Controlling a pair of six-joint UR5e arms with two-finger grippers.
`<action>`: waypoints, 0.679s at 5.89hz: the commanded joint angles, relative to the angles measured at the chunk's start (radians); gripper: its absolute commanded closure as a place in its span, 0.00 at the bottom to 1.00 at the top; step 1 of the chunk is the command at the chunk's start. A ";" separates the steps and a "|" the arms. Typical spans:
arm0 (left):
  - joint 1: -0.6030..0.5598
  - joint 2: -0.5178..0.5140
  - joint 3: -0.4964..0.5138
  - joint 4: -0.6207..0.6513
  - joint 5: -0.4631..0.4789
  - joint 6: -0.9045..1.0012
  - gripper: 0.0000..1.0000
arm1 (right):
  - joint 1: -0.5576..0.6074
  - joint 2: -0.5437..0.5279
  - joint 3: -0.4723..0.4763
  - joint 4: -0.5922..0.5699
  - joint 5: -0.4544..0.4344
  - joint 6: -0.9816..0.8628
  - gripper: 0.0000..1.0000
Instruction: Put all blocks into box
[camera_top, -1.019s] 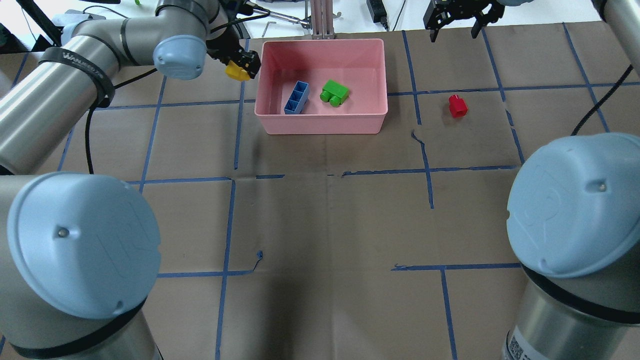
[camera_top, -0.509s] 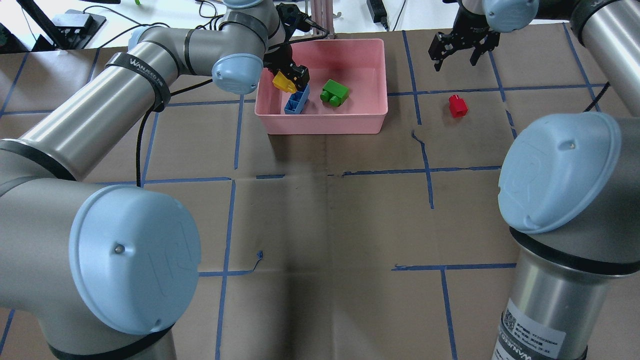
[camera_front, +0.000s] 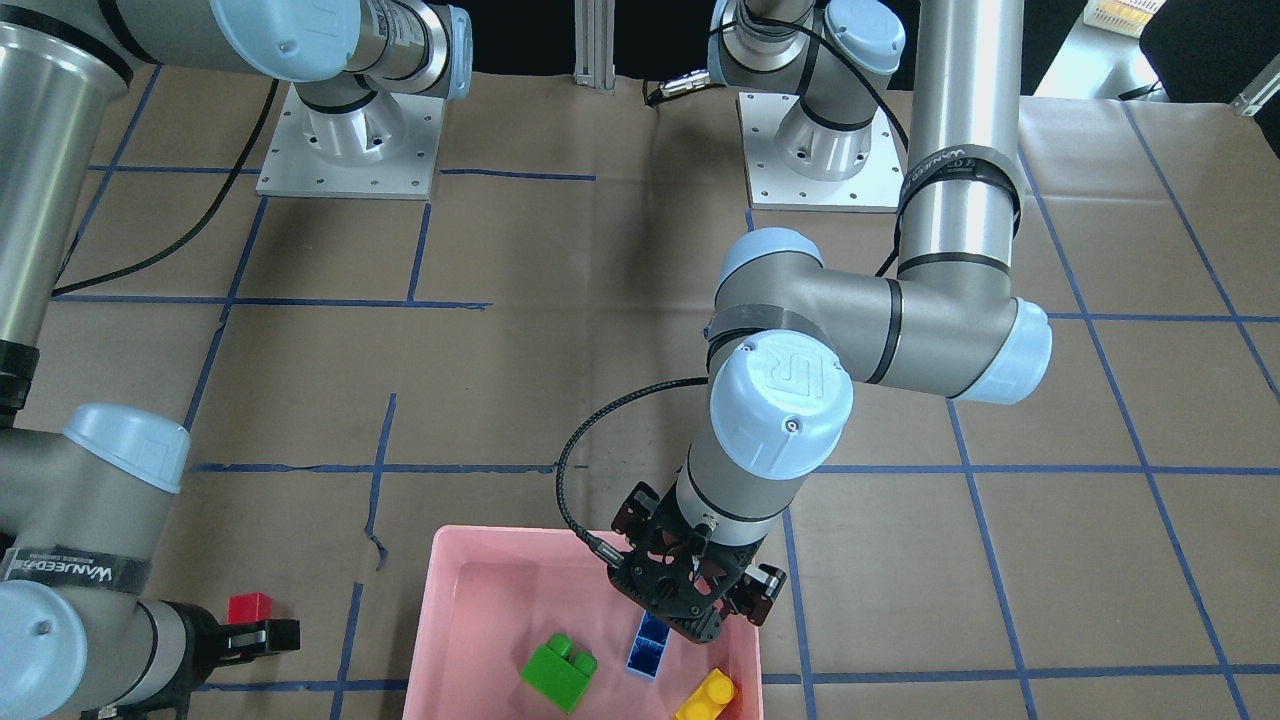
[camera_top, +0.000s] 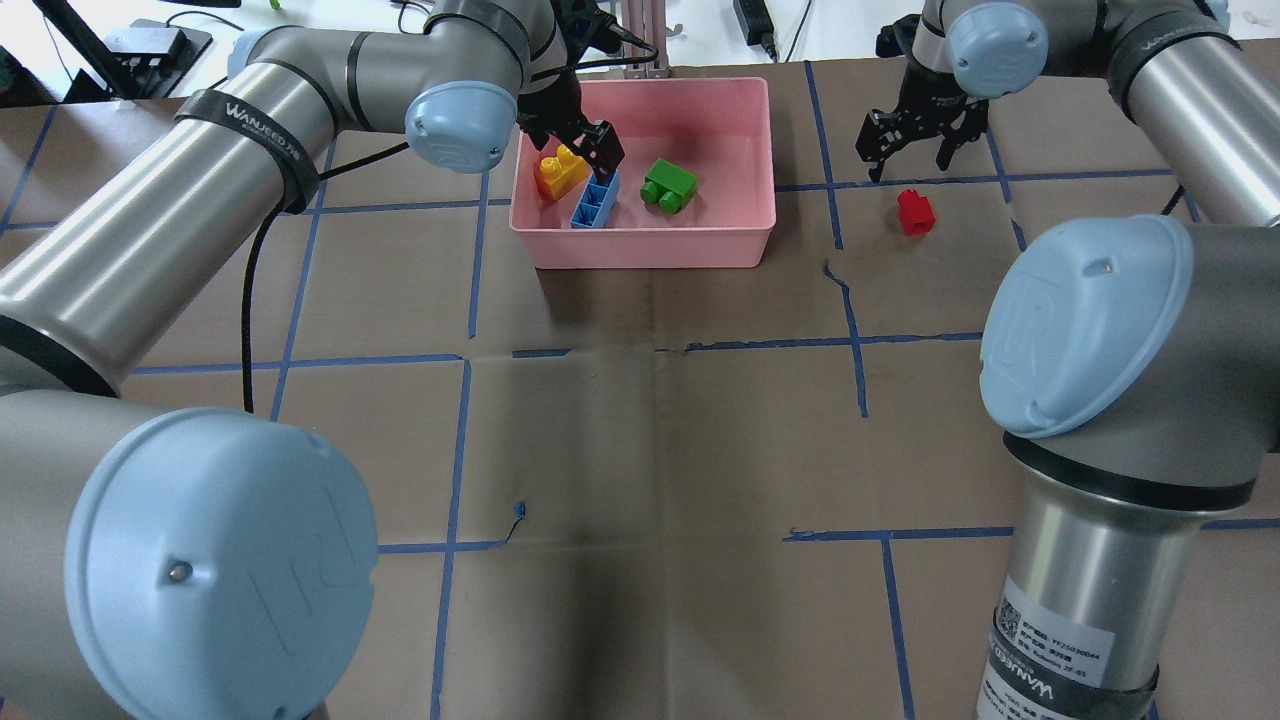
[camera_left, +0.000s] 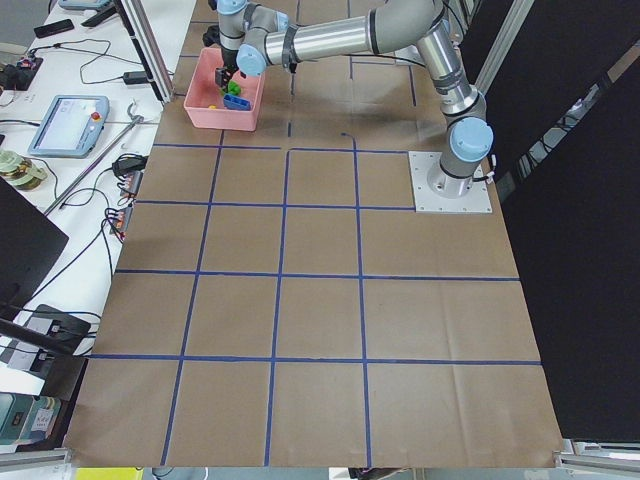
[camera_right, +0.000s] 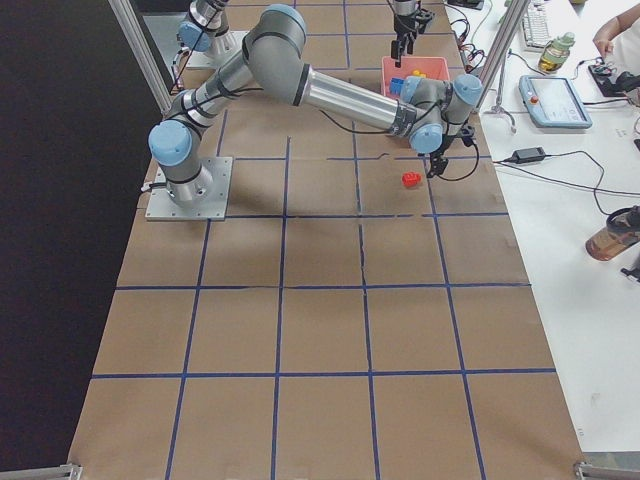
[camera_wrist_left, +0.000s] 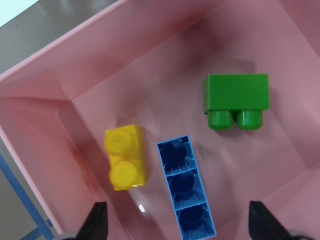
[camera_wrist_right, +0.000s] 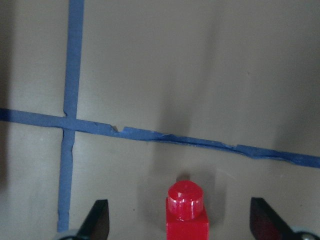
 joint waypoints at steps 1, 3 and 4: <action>0.002 0.122 -0.009 -0.187 0.059 -0.041 0.01 | -0.015 -0.001 0.059 0.000 -0.005 0.004 0.06; 0.007 0.220 -0.012 -0.327 0.085 -0.098 0.01 | -0.015 -0.006 0.050 0.009 -0.004 0.014 0.68; 0.024 0.295 -0.014 -0.395 0.082 -0.125 0.01 | -0.015 -0.016 0.050 -0.003 0.004 0.015 0.81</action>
